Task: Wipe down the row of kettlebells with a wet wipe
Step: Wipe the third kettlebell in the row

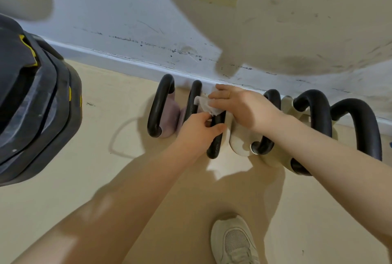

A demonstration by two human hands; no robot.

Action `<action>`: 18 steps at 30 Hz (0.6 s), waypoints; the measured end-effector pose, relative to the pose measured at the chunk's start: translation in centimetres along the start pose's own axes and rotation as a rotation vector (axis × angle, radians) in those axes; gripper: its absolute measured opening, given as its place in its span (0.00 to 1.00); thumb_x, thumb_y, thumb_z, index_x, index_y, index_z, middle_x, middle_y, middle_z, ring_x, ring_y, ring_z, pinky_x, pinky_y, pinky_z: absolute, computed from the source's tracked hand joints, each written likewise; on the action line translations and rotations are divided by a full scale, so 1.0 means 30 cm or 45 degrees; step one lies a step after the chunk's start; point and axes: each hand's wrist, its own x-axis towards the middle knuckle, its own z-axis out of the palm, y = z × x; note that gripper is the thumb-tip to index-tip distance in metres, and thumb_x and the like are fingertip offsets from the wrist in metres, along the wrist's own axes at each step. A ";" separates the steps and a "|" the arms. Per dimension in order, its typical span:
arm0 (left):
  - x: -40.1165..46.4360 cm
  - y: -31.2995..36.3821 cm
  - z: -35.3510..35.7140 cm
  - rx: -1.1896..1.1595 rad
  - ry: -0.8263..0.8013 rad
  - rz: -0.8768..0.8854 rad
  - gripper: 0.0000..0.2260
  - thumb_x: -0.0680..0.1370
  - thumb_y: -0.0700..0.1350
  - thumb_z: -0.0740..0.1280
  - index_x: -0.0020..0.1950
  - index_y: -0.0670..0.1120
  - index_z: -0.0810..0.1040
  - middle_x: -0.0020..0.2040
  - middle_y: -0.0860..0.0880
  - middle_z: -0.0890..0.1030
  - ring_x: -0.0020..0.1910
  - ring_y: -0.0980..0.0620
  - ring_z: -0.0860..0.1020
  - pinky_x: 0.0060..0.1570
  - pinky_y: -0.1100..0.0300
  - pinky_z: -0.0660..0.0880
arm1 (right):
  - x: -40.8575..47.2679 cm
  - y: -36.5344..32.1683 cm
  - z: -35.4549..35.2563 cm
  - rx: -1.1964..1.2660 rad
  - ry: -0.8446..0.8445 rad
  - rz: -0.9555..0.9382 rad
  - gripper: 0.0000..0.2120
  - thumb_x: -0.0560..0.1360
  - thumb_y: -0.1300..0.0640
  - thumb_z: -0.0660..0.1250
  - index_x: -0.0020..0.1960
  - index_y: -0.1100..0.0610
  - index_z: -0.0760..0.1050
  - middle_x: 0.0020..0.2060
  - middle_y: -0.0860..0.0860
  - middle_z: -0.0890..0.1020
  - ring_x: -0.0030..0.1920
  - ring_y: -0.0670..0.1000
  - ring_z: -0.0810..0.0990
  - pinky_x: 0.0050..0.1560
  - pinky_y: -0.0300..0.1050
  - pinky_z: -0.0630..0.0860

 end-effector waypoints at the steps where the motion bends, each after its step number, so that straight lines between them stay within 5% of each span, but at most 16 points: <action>1: -0.002 -0.003 -0.001 0.001 0.000 0.006 0.11 0.74 0.47 0.67 0.45 0.38 0.76 0.41 0.40 0.80 0.44 0.42 0.80 0.53 0.42 0.76 | -0.004 0.001 0.008 -0.043 0.015 -0.042 0.22 0.68 0.65 0.50 0.47 0.61 0.82 0.50 0.54 0.84 0.52 0.62 0.82 0.34 0.52 0.81; 6: -0.005 -0.001 0.001 0.016 -0.022 0.040 0.09 0.75 0.46 0.67 0.45 0.39 0.76 0.39 0.41 0.80 0.44 0.43 0.80 0.53 0.43 0.76 | 0.041 0.040 0.026 -0.101 -0.016 0.181 0.12 0.69 0.67 0.59 0.47 0.58 0.78 0.39 0.55 0.80 0.39 0.61 0.77 0.41 0.52 0.75; 10: -0.006 -0.020 -0.005 0.018 -0.017 0.036 0.10 0.75 0.45 0.67 0.37 0.42 0.71 0.30 0.49 0.72 0.35 0.48 0.73 0.46 0.49 0.74 | 0.046 0.001 0.018 -0.078 -0.180 -0.071 0.11 0.73 0.62 0.55 0.40 0.59 0.76 0.36 0.54 0.78 0.39 0.57 0.75 0.39 0.44 0.69; 13: -0.011 -0.023 -0.006 0.012 -0.029 0.032 0.09 0.75 0.47 0.67 0.43 0.41 0.75 0.37 0.47 0.79 0.41 0.46 0.79 0.52 0.47 0.76 | 0.051 0.029 0.009 -0.016 -0.164 0.163 0.13 0.71 0.60 0.55 0.48 0.58 0.77 0.42 0.55 0.78 0.43 0.58 0.75 0.37 0.47 0.72; 15: -0.008 -0.018 -0.007 0.005 -0.025 0.051 0.09 0.75 0.47 0.67 0.48 0.41 0.77 0.43 0.44 0.83 0.46 0.45 0.80 0.54 0.44 0.75 | 0.050 0.007 0.017 0.038 -0.235 0.151 0.14 0.66 0.63 0.55 0.46 0.60 0.77 0.42 0.55 0.79 0.46 0.59 0.77 0.45 0.50 0.74; 18: 0.001 -0.012 -0.005 0.008 -0.014 0.071 0.09 0.74 0.46 0.67 0.47 0.41 0.78 0.43 0.43 0.83 0.45 0.45 0.80 0.52 0.46 0.76 | 0.025 -0.033 0.008 0.093 -0.229 -0.018 0.21 0.63 0.61 0.51 0.45 0.63 0.80 0.45 0.57 0.82 0.52 0.59 0.76 0.64 0.40 0.65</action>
